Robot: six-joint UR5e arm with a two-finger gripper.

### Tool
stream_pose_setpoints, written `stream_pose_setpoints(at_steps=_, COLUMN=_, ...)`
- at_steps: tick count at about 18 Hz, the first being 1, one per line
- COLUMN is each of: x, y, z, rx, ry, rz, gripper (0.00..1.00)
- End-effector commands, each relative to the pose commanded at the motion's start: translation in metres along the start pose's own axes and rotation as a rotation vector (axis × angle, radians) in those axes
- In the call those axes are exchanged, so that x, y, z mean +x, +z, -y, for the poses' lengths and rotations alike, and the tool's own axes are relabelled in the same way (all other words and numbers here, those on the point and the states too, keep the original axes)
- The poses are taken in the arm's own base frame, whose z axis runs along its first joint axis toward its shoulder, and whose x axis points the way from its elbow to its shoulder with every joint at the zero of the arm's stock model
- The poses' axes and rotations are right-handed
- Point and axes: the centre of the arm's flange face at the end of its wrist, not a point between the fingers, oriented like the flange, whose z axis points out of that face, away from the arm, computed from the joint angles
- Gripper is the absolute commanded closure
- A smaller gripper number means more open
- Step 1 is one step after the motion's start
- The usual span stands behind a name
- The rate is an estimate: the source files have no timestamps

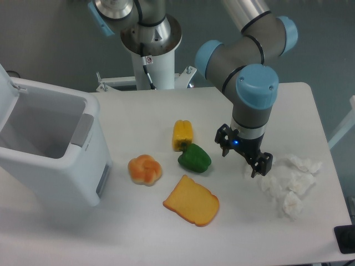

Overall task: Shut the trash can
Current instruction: 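Raise the gripper from beside the tissues and swing it toward the bin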

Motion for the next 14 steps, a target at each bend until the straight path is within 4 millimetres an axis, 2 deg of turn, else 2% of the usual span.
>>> stream_pose_setpoints(at_steps=7, x=0.007, y=-0.008, z=0.011, rx=-0.007, ry=0.015, rz=0.012, gripper=0.00)
stream_pose_setpoints(at_steps=11, x=0.032, y=-0.004, z=0.009, rx=-0.009, ry=0.013, rz=-0.008, gripper=0.00)
stream_pose_setpoints(at_steps=14, x=0.036, y=-0.009, z=0.013, rx=0.012, ry=-0.062, rz=0.021, gripper=0.00)
